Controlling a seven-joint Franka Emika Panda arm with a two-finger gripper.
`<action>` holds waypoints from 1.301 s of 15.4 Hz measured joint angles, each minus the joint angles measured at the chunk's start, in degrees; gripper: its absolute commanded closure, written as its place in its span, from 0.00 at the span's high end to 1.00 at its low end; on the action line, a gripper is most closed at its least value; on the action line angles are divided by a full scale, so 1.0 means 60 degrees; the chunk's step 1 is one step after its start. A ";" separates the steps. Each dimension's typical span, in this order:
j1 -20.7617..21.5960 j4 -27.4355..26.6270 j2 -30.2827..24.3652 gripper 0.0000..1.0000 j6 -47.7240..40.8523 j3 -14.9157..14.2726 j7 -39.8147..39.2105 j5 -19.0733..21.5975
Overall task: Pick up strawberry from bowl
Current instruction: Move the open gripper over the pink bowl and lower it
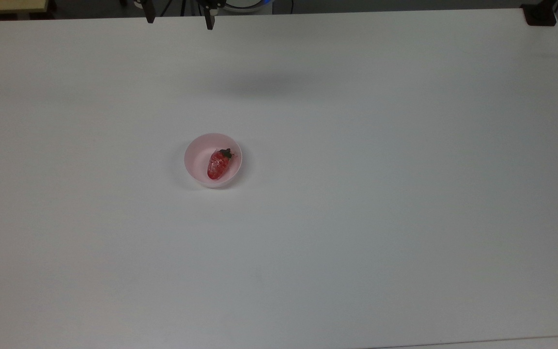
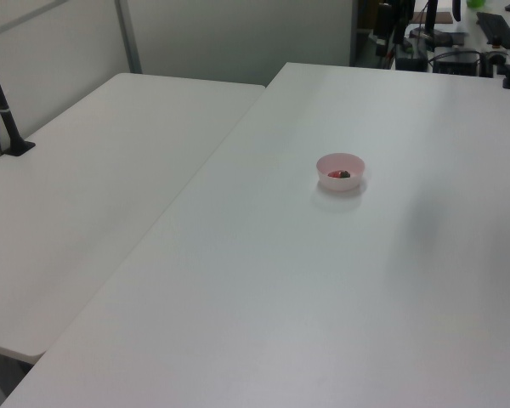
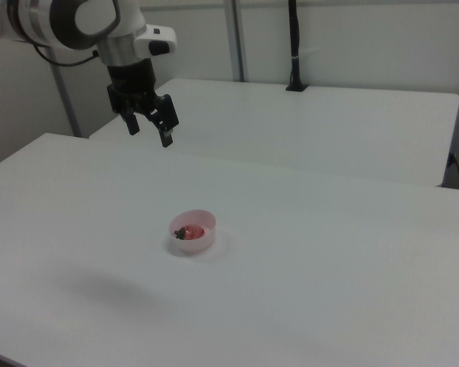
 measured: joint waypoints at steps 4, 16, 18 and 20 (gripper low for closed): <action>-0.0009 0.0001 -0.0024 1.00 0.0000 -0.0031 -0.0016 0.0000; -0.0075 -0.0036 0.0013 1.00 0.0000 -0.0117 -0.0661 -0.0253; -0.0167 -0.0081 0.0177 1.00 0.0198 -0.0138 -0.1707 -0.0565; -0.0313 -0.0144 0.0480 1.00 0.0782 -0.0152 -0.2554 -0.0683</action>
